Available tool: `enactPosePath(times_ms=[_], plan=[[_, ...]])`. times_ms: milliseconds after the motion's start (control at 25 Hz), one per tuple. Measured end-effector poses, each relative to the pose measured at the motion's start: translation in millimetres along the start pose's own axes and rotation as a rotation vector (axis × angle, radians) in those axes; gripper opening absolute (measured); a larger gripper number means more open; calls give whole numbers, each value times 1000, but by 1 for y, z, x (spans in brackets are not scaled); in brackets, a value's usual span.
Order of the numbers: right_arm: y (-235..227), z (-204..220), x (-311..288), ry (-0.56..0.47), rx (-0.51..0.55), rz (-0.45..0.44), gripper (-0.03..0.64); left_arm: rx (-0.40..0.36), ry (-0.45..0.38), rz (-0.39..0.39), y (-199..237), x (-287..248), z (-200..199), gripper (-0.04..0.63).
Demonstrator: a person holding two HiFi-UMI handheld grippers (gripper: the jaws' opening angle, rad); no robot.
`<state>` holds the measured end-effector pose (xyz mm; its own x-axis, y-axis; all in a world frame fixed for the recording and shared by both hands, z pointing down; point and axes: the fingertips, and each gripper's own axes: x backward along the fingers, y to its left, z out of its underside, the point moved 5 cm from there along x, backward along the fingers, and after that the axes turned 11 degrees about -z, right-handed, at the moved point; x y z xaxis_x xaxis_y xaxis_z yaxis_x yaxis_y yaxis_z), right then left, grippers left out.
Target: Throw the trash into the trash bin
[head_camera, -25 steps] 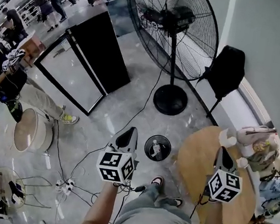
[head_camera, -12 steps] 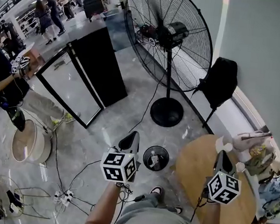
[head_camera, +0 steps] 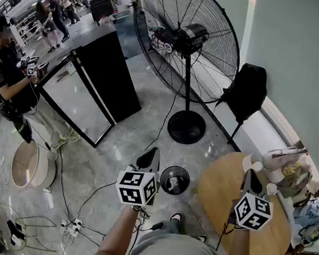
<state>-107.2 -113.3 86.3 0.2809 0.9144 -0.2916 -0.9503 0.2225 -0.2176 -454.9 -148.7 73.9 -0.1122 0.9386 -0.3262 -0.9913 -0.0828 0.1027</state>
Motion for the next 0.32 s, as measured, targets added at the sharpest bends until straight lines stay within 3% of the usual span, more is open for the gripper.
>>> enactPosePath(times_ms=[320], plan=[[-5,-2,3,3,1,12,5,-7,-4,6,-3,0,-4,18]])
